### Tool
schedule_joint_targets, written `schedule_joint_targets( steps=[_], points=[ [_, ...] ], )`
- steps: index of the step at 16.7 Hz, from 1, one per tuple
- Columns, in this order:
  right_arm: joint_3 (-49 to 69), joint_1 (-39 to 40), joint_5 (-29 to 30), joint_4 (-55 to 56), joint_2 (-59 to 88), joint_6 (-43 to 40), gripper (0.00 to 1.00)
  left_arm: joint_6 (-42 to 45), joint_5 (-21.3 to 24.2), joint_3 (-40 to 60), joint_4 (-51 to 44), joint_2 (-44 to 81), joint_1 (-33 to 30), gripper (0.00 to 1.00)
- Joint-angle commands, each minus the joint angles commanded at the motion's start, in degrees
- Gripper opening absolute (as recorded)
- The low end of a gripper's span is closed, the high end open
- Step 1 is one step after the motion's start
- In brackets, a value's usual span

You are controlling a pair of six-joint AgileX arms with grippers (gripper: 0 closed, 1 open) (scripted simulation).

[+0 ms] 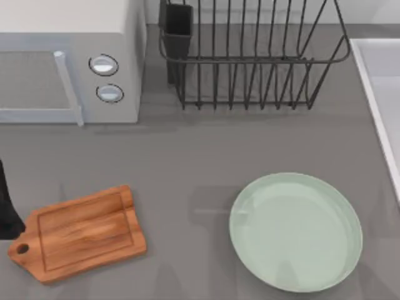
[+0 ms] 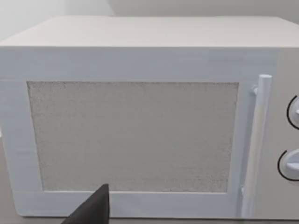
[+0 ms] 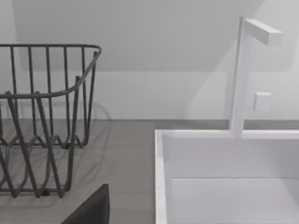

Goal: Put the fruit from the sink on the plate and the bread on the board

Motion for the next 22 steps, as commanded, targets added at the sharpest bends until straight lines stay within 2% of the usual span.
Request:
schedule_joint_targets(
  steps=[16,22],
  points=[
    [0.0,0.0,0.0,0.0,0.0,0.0,1.0,0.0,0.0,0.0,0.0,0.0,0.0,1.0],
    [10.99,-2.38,0.02,-7.29,12.56,-2.25,1.0,0.0,0.0,0.0,0.0,0.0,0.0,1.0]
  ],
)
